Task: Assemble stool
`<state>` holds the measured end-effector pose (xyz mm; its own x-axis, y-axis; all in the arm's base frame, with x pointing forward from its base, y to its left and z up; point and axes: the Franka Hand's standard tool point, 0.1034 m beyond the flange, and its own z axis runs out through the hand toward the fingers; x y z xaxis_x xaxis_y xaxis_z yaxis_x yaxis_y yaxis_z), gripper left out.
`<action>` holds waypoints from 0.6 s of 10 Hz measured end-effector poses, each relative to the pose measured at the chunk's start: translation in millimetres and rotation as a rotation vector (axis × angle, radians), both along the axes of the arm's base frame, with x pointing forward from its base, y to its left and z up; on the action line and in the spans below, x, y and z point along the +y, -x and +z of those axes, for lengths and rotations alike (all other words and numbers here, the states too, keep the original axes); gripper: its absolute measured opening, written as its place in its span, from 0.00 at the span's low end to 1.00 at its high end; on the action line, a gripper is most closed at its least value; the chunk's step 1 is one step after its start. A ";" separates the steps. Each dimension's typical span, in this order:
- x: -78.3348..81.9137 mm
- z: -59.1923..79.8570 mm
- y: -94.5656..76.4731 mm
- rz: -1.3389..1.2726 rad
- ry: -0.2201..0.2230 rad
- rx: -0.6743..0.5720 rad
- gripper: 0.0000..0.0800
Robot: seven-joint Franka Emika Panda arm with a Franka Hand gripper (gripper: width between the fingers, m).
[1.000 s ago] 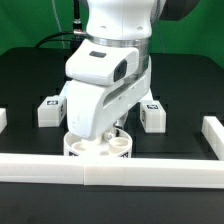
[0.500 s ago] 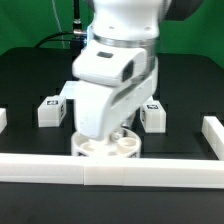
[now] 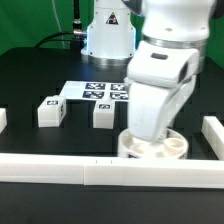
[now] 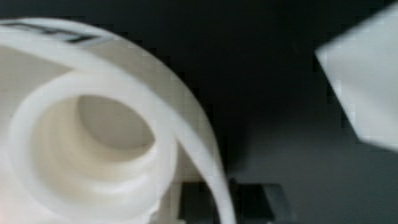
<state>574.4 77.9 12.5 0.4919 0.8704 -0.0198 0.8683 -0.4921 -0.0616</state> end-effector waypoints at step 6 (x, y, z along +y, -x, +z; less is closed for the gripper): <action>36.9 0.5 -2.2 -0.069 0.005 0.010 0.04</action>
Offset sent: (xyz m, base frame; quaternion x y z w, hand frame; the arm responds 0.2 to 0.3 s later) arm 0.0129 0.0165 0.0015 -0.0008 -0.0030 0.0228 0.9997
